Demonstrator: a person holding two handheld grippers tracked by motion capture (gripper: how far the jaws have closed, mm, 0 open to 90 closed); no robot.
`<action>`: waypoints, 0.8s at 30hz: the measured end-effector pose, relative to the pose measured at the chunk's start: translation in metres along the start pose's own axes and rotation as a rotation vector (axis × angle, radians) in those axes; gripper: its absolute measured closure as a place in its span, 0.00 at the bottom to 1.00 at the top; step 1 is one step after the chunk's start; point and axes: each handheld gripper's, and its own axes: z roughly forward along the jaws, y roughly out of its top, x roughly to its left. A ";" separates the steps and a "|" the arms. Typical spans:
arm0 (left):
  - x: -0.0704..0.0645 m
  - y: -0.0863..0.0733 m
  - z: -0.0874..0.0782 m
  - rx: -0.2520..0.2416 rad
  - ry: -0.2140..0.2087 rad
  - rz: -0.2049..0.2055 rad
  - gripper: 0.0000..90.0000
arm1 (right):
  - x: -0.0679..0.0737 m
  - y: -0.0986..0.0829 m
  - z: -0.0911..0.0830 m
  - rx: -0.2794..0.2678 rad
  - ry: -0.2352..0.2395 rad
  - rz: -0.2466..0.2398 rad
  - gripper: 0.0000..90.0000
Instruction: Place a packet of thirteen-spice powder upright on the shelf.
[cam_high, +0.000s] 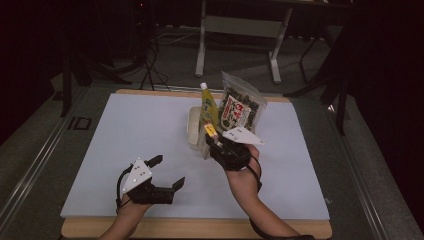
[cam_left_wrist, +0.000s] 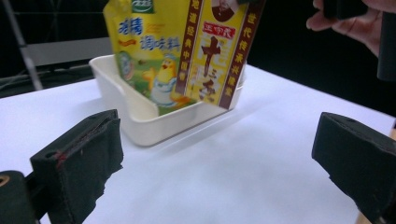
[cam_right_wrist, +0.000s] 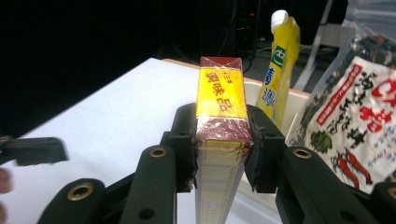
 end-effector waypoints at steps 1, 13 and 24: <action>0.001 -0.002 0.000 0.001 0.004 0.001 0.02 | 0.002 0.000 0.003 -0.005 -0.007 -0.008 0.75; 0.000 -0.010 0.003 0.004 0.035 0.021 0.02 | 0.007 0.015 0.038 -0.069 -0.078 0.086 0.75; 0.001 -0.011 0.001 0.003 0.036 0.021 0.02 | 0.005 0.019 0.075 -0.060 -0.147 0.122 0.75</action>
